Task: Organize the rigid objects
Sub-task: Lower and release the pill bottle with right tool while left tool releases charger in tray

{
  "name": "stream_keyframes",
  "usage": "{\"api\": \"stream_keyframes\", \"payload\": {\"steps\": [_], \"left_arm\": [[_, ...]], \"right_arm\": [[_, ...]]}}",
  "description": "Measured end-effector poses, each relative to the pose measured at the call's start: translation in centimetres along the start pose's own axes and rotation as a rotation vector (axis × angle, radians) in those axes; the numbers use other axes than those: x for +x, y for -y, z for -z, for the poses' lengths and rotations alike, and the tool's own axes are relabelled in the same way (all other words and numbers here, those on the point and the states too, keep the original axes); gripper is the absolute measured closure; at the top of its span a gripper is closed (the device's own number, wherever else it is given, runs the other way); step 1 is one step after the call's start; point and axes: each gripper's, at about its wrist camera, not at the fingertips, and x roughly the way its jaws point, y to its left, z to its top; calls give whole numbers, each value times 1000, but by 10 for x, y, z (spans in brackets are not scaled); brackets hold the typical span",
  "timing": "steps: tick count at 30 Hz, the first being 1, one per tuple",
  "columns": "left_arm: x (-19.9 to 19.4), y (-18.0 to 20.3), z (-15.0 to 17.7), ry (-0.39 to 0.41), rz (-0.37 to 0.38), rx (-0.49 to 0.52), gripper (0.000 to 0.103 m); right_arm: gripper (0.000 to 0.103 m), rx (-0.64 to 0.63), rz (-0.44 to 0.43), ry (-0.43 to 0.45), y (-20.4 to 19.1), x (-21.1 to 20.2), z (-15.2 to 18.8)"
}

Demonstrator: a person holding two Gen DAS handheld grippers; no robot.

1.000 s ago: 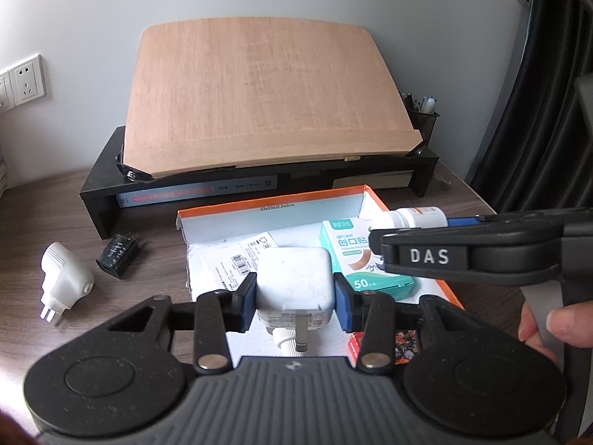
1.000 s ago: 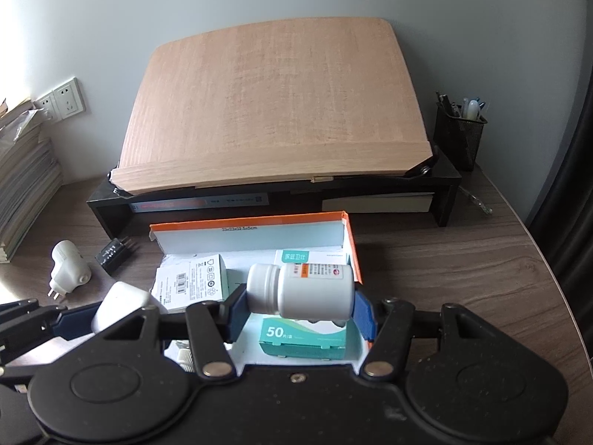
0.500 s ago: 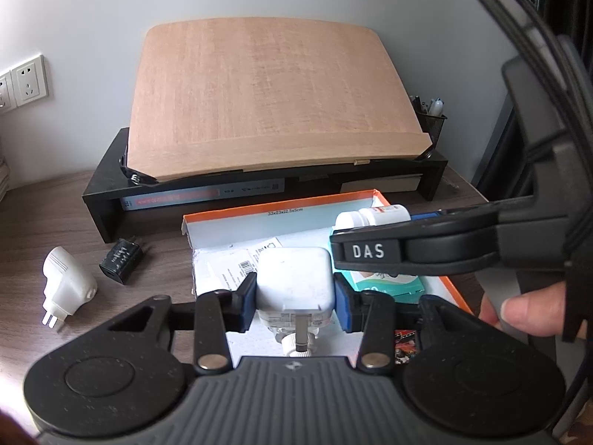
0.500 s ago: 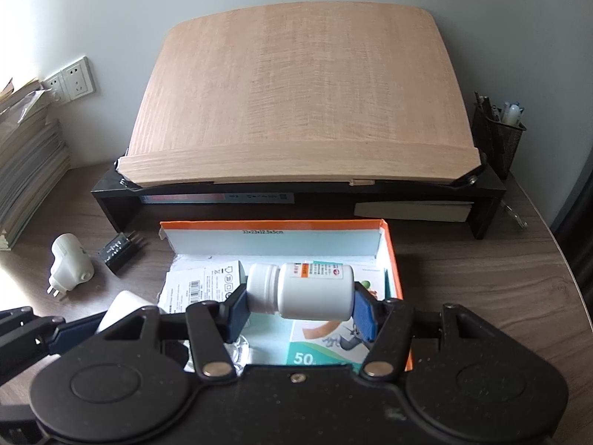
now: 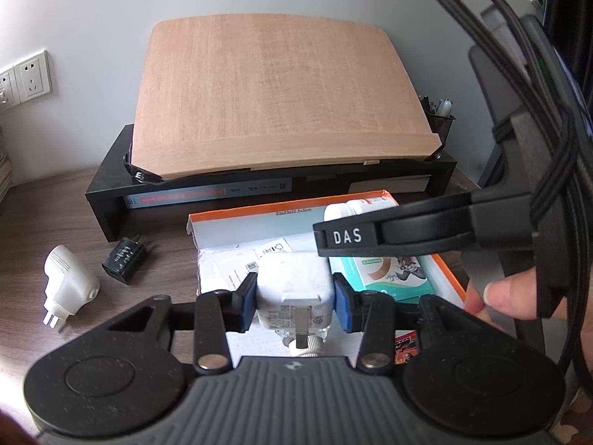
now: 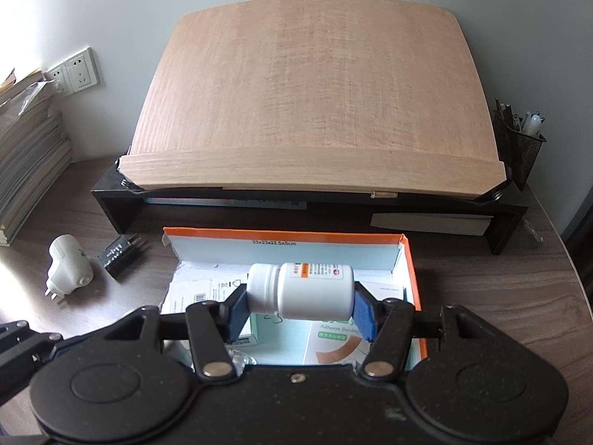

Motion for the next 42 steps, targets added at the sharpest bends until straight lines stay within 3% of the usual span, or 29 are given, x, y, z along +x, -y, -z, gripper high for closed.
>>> {"api": "stream_keyframes", "payload": {"steps": [11,26,30,42], "left_arm": [[7,3,-1,-11,19,15,60],[21,32,-11,-16,128,59,60],[17,34,-10,3,115,56,50],[-14,-6,5,28,10,-20,49]], "right_arm": [[33,7,4,75,4,-10,-10],[33,120,173,151,50,-71,19],[33,134,187,150,55,-83,28],[31,91,120,137,16,-89,41]]}}
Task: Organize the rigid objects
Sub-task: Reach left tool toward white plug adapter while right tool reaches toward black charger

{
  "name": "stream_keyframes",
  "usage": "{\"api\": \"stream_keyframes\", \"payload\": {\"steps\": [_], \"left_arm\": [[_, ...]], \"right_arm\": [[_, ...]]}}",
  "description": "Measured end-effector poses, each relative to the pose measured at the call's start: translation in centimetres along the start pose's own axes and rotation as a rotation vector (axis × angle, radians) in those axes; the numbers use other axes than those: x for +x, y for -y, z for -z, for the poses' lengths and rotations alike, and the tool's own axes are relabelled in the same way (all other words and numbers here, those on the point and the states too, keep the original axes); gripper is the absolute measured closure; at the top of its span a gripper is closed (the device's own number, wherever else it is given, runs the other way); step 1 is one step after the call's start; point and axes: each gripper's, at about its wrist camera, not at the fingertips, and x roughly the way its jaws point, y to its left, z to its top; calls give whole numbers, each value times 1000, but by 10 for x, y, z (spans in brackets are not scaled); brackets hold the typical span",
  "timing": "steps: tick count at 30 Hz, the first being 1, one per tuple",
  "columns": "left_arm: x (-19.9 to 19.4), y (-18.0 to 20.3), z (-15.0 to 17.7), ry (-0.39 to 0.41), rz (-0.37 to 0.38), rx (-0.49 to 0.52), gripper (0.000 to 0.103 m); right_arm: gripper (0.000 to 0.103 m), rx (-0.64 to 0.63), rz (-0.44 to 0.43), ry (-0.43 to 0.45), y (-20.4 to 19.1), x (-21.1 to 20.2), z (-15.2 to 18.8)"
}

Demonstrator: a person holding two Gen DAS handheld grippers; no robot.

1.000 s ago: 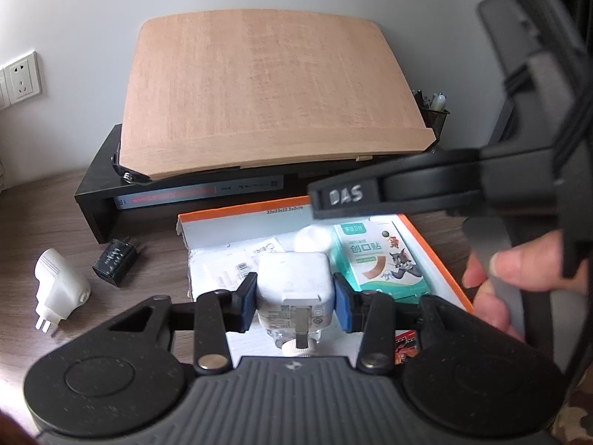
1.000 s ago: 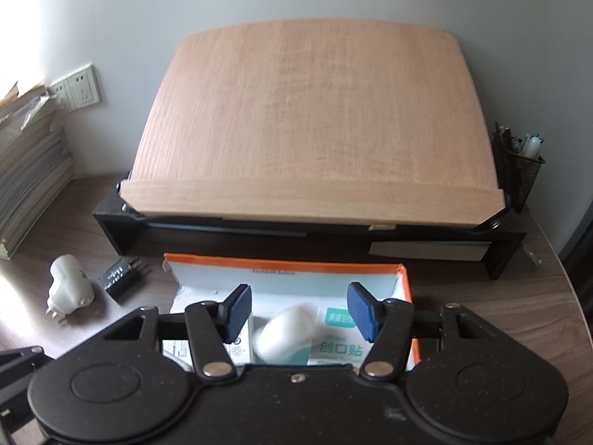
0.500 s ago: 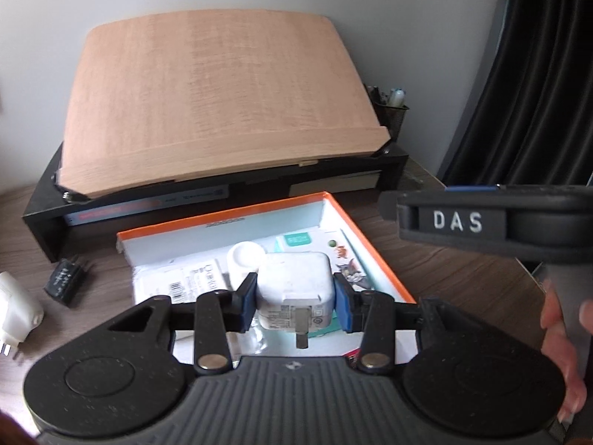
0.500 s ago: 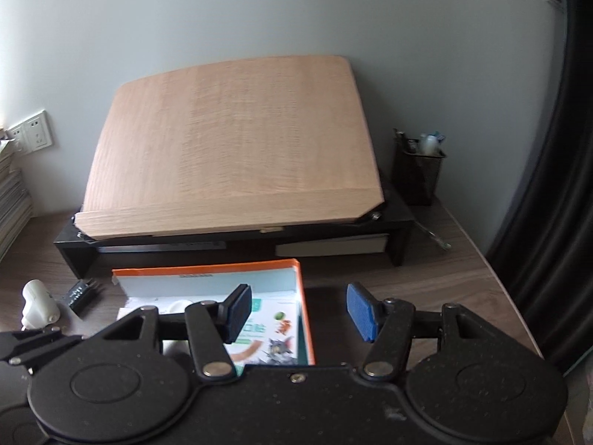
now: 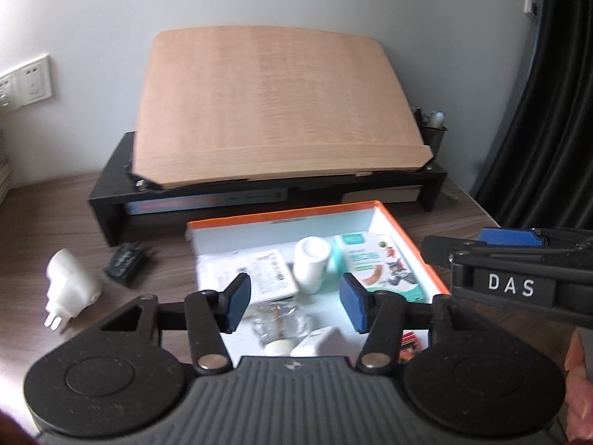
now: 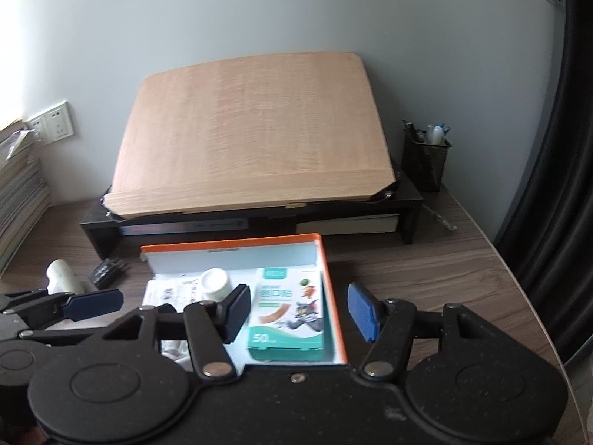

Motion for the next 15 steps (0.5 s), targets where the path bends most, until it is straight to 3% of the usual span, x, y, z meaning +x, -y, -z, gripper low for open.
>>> {"api": "stream_keyframes", "payload": {"steps": [15], "left_arm": [[-25,-84,13,-2,-171,-130,48]], "right_arm": [[31,-90,-118,-33,-76,12,3]]}}
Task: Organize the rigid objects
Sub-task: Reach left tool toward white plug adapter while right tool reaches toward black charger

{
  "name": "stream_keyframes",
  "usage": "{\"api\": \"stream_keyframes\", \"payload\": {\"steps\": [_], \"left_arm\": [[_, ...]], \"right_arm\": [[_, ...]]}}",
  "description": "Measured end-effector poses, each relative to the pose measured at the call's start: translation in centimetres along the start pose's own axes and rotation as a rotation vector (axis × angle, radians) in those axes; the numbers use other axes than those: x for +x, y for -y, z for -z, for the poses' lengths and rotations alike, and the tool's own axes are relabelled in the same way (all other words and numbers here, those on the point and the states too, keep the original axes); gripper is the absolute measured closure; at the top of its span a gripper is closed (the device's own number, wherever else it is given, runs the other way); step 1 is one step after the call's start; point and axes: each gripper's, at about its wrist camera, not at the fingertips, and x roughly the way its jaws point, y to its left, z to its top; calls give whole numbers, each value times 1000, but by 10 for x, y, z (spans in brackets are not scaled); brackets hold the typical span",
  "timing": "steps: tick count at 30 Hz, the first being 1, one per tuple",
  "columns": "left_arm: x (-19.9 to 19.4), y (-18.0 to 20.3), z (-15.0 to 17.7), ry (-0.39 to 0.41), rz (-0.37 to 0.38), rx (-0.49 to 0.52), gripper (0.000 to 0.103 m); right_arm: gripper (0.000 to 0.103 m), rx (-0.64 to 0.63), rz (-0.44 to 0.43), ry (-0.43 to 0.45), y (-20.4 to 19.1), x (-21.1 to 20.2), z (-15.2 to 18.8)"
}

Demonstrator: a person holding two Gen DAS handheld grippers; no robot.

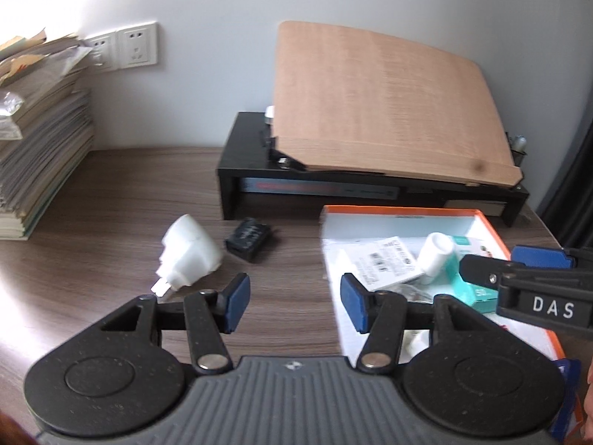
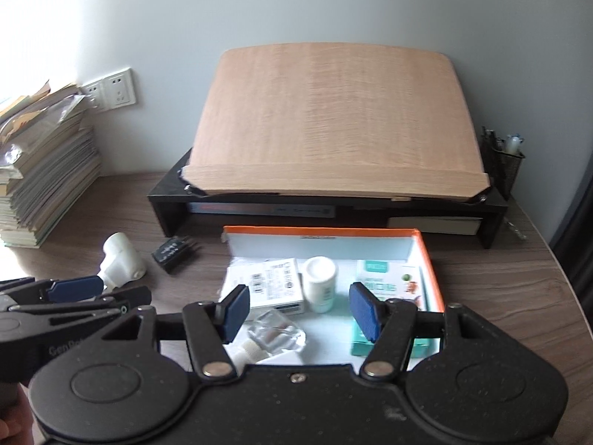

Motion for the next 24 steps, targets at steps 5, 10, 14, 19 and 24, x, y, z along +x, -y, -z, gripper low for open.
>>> {"api": "stream_keyframes", "payload": {"steps": [5,10,14,19,24], "left_arm": [[3,-19,-2,-6,-22,-16,48],[9,-32,-5,-12,-29,-23,48],[15,-40,-8,-20,-32,-19,48],[29,-52,-8,-35,-50,-5,38],[50,-67,-9,-48,-76,26,27]], "right_arm": [[31,-12,-15,-20,-17,10,1],[31,-20,-26,-35,-29,20,0],[31,-21,-29,-43,-36,27,-2],[31,-9,-26,-53,-41,38,-3],[31,5,-24,-64,-48,50,-4]]}}
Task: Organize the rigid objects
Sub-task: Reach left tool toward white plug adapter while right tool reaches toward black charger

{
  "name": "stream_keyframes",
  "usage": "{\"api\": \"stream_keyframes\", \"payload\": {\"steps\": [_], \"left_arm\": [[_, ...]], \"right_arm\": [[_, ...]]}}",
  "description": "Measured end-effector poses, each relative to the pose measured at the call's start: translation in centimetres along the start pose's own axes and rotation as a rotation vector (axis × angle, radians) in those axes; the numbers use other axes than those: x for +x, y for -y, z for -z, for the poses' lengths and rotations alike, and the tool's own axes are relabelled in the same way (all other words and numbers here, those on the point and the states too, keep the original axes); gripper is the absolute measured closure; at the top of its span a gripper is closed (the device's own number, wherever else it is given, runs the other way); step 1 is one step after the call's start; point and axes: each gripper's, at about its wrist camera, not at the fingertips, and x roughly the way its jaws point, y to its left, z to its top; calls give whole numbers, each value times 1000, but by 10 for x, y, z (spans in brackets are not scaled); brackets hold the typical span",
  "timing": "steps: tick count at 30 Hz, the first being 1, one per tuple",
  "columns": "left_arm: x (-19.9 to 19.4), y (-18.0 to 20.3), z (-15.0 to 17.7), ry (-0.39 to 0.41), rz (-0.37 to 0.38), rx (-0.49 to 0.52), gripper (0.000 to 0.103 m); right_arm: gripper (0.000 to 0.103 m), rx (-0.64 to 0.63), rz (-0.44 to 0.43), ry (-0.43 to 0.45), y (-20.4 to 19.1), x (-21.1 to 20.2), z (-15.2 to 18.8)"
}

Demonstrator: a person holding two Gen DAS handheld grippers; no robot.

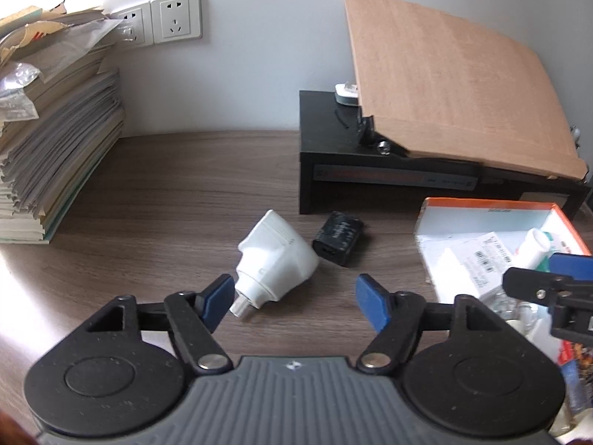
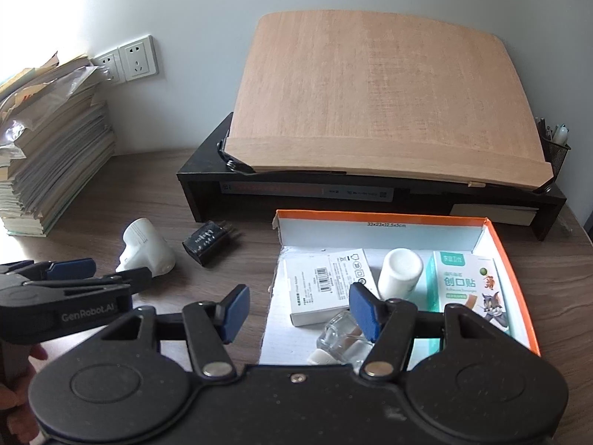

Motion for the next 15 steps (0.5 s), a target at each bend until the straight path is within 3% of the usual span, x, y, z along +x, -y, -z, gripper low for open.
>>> {"api": "stream_keyframes", "payload": {"steps": [9,13,15], "left_arm": [[45,-16,-11,-32,20,78,22],[59,-19,-14,-47,65,109,35],[65,-20,-14,-48,86,124,36]], "right_arm": [[31,41,18,-28,-14,30,-4],[31,56,21,-43,-22,45,-6],[31,65,22,-52,-25,52,-8]]}}
